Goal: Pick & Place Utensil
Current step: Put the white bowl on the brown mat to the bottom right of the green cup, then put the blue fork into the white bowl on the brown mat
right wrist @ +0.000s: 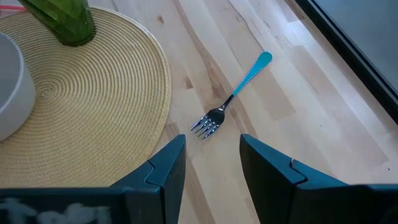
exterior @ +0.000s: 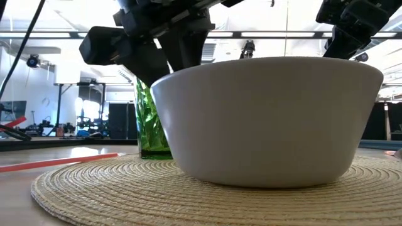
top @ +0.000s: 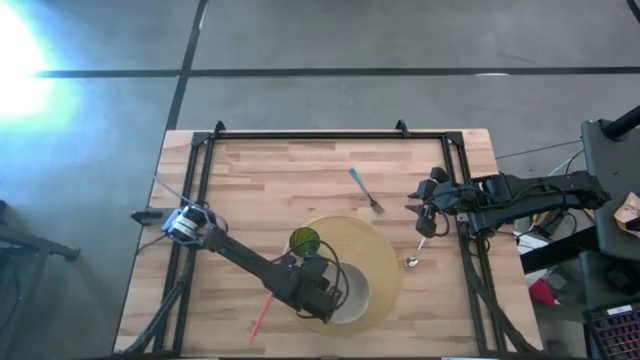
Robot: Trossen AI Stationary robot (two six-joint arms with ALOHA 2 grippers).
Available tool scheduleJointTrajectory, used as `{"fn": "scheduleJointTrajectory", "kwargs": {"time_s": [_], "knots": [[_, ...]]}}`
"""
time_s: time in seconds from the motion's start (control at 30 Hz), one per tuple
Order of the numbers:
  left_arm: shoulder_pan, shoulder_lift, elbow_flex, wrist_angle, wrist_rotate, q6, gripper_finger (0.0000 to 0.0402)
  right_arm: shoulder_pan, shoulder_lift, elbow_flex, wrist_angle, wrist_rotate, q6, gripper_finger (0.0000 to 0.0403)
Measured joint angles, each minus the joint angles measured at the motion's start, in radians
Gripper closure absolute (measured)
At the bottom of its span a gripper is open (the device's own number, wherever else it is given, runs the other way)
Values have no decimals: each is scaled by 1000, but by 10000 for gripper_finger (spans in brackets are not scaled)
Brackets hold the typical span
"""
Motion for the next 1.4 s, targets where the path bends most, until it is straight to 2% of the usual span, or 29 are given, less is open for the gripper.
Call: {"fn": "scheduleJointTrajectory", "kwargs": {"time_s": [0.23,0.63,0.93,1.13,1.4], "knots": [[6,-34,0,-17,15,51,258,0,0,0,0,0,0,254],[12,-116,0,-24,17,98,257,0,0,0,0,-4,0,254],[12,-195,0,20,1,190,257,1,-1,1,1,-88,12,254],[13,-246,0,105,-42,332,257,2,-1,27,1,-140,60,254],[14,-278,1,263,-124,599,257,3,-1,50,7,-214,130,254]]}}
